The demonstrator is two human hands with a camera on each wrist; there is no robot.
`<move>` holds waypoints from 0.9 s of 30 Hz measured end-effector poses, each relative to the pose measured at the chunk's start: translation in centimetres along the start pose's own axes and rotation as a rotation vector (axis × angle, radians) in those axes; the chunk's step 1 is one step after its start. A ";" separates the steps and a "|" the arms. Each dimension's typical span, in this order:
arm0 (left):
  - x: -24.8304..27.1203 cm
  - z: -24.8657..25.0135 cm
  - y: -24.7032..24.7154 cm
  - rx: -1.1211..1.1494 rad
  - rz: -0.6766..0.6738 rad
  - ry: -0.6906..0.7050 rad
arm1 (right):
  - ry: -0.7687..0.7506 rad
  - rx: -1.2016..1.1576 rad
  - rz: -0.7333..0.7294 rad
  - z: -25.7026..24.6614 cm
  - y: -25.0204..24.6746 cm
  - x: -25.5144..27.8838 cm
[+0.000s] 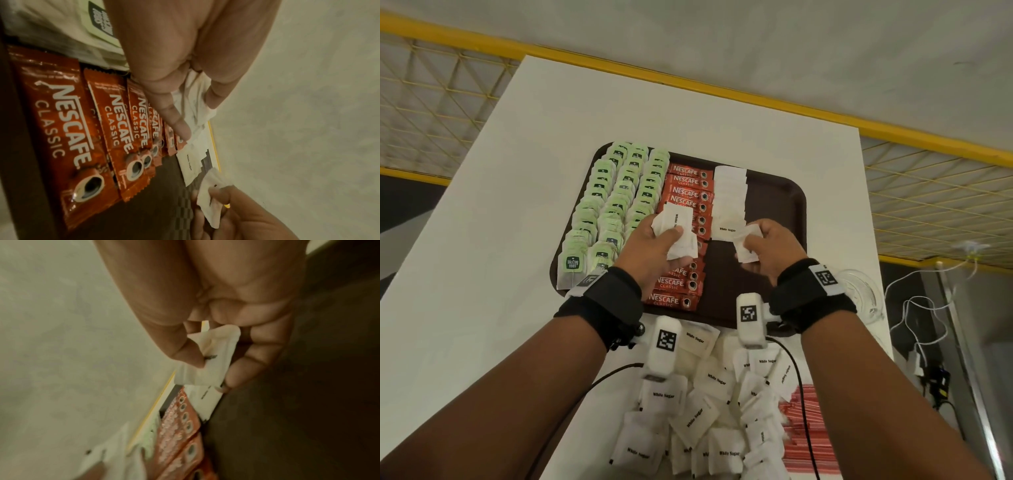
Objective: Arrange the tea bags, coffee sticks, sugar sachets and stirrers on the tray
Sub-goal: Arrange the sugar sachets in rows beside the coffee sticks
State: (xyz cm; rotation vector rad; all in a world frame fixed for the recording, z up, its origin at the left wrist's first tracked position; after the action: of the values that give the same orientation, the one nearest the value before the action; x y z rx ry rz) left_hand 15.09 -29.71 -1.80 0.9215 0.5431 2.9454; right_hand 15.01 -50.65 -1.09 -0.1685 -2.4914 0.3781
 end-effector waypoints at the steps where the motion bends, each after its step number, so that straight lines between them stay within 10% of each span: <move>1: 0.0 0.0 -0.1 0.003 0.005 -0.004 | -0.044 0.136 0.018 -0.1 -0.4 -0.3; 7: 0.3 0.2 -0.6 -0.010 0.007 -0.005 | -0.286 0.630 0.097 -1.3 -0.1 -1.9; 27: 0.3 0.4 -1.2 0.048 0.040 -0.072 | -0.341 0.882 0.196 -2.0 1.9 -3.3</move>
State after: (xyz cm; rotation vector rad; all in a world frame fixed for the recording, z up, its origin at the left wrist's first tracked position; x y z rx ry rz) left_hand 14.90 -28.42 -1.74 1.0501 0.6014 2.9327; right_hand 18.88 -49.10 -1.97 0.0211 -2.3733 1.6410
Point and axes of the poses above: each hand's wrist, its own x-axis away from the middle knuckle, its own y-axis out of the palm, z = x × y, the point moved 3 cm from there along -x, towards the middle knuckle, and after that the axes turned 2 degrees about x, right-handed, at the moved point
